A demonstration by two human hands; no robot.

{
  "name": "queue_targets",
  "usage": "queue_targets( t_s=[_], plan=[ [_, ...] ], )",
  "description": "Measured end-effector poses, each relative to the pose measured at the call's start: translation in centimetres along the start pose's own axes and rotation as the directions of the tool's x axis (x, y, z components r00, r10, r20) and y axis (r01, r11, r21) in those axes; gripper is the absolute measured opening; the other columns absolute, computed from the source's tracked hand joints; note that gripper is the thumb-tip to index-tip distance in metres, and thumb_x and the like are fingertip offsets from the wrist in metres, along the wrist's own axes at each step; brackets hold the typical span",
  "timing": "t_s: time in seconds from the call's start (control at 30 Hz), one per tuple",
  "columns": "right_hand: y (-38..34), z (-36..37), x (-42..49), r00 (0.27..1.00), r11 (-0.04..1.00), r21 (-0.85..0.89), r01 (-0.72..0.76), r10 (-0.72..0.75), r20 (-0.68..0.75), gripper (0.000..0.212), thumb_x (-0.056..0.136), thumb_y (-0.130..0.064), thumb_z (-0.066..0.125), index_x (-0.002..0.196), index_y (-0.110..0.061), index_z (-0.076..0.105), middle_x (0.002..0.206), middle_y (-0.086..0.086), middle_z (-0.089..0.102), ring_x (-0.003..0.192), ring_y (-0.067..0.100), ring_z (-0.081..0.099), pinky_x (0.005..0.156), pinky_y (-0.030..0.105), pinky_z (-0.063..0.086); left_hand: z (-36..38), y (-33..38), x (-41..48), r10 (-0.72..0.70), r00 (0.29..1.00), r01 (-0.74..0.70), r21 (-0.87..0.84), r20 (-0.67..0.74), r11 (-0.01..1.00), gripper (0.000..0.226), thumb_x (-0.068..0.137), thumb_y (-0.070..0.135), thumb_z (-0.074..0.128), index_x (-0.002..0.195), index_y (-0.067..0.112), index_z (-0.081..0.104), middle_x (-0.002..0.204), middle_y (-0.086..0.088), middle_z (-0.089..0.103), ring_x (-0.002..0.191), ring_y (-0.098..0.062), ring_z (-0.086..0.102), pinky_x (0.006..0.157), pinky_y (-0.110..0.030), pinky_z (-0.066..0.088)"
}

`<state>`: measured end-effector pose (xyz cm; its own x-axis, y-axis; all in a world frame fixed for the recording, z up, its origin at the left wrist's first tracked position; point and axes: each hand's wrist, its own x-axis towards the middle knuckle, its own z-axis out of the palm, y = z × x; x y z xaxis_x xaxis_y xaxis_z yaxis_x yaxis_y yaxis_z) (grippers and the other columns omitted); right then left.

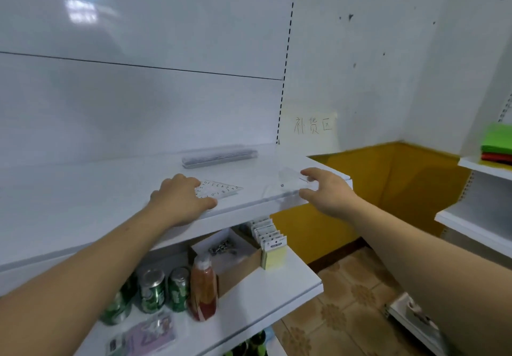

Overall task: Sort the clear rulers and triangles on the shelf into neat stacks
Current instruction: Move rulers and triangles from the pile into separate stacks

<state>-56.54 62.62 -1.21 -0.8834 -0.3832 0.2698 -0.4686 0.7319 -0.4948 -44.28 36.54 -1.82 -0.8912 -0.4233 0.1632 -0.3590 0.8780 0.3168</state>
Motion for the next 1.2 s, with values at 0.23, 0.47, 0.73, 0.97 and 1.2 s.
queue_targets(
  t_s=[0.23, 0.47, 0.73, 0.97, 1.2],
  plan=[
    [3.2, 1.3, 7.9, 0.990, 0.999, -0.036, 0.019, -0.013, 0.143, 0.050, 0.089, -0.028, 0.058, 0.137, -0.029, 0.045, 0.143, -0.001, 0.045, 0.125, 0.022, 0.045, 0.094, 0.030, 0.039, 1.2, 0.3, 2.2, -0.054, 0.996, 0.058, -0.051, 0.069, 0.997, 0.073, 0.073, 0.055, 0.059, 0.136, 0.021, 0.047, 0.131, -0.004, 0.050, 0.113, -0.024, 0.050, 0.095, -0.041, 0.045],
    [4.7, 2.3, 12.0, 0.957, 0.982, -0.157, 0.108, -0.060, 0.284, 0.051, 0.090, -0.021, 0.050, 0.139, -0.027, 0.044, 0.140, 0.003, 0.048, 0.123, 0.024, 0.047, 0.103, 0.035, 0.036, 2.0, 1.6, 2.2, -0.134, 0.991, 0.131, -0.112, -0.020, 0.985, 0.045, 0.086, 0.040, 0.061, 0.127, 0.026, 0.053, 0.122, -0.002, 0.052, 0.107, -0.017, 0.053, 0.091, -0.029, 0.042],
    [5.5, 2.1, 14.6, 0.872, 0.887, -0.271, 0.373, -0.236, 0.430, 0.045, 0.093, -0.035, 0.038, 0.137, -0.031, 0.046, 0.136, 0.005, 0.043, 0.123, 0.028, 0.042, 0.101, 0.042, 0.038, 2.3, 2.3, 1.4, -0.173, 0.980, 0.164, -0.094, -0.095, 0.982, 0.030, 0.090, 0.034, 0.058, 0.119, 0.026, 0.060, 0.121, 0.003, 0.055, 0.097, -0.011, 0.048, 0.088, -0.028, 0.039],
    [4.0, 1.1, 14.8, 0.796, 0.868, -0.117, 0.483, -0.379, 0.472, 0.056, 0.093, -0.044, 0.045, 0.145, -0.027, 0.034, 0.153, 0.004, 0.027, 0.139, 0.026, 0.027, 0.113, 0.041, 0.024, 1.3, 3.4, 0.4, -0.283, 0.959, 0.281, -0.076, -0.023, 0.957, 0.052, 0.087, 0.035, 0.063, 0.135, 0.024, 0.047, 0.134, -0.003, 0.048, 0.111, -0.018, 0.050, 0.092, -0.028, 0.039],
    [-4.6, 3.7, 12.0, 0.657, 0.769, 0.040, 0.638, -0.570, 0.493, 0.059, 0.095, -0.047, 0.042, 0.147, -0.022, 0.031, 0.157, 0.001, 0.024, 0.143, 0.022, 0.021, 0.115, 0.037, 0.018, -1.1, 0.7, -3.6, -0.403, 0.915, 0.402, 0.039, 0.005, 0.915, 0.058, 0.085, 0.044, 0.062, 0.137, 0.025, 0.043, 0.146, -0.002, 0.037, 0.130, -0.020, 0.040, 0.107, -0.032, 0.032]
  ],
)
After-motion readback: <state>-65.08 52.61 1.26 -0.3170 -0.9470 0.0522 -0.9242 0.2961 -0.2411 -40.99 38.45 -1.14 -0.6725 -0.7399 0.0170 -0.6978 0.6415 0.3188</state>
